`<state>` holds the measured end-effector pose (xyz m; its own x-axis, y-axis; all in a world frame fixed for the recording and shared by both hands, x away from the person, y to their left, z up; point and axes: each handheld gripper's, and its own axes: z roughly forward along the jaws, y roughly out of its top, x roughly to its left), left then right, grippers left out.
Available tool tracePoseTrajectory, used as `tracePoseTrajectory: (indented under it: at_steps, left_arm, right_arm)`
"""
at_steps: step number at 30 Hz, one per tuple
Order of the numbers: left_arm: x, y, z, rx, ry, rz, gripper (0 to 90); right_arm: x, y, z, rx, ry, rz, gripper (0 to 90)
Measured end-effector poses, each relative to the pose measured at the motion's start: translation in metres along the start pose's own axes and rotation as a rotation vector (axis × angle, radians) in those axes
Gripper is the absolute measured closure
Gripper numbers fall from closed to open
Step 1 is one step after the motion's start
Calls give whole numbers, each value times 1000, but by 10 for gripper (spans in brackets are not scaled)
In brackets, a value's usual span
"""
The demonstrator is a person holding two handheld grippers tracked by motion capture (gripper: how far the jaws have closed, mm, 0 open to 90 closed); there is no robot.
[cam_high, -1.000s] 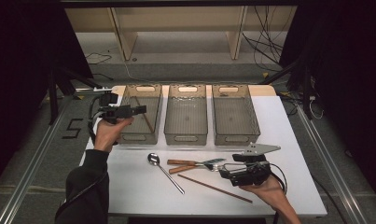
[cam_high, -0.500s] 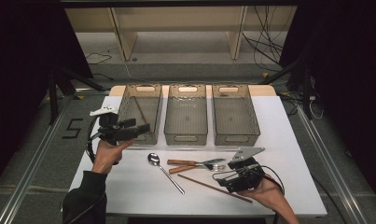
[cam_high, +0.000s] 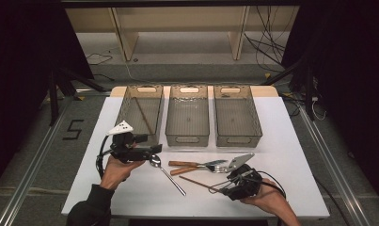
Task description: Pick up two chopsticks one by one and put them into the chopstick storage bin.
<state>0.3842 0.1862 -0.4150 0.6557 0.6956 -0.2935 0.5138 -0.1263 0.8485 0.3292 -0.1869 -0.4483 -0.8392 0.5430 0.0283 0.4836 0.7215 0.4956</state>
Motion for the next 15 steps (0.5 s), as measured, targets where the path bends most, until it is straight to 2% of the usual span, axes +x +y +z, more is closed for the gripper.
tracePoseTrajectory:
  at_steps: [9, 15]
  left_arm:
    - [-3, -10, 3, 15, 1, -8, 155]
    - [-5, -13, 3, 15, 1, -8, 154]
  right_arm:
    - [5, -2, 10, 74, 29, -51, 634]
    - [6, -4, 16, 114, 17, -68, 695]
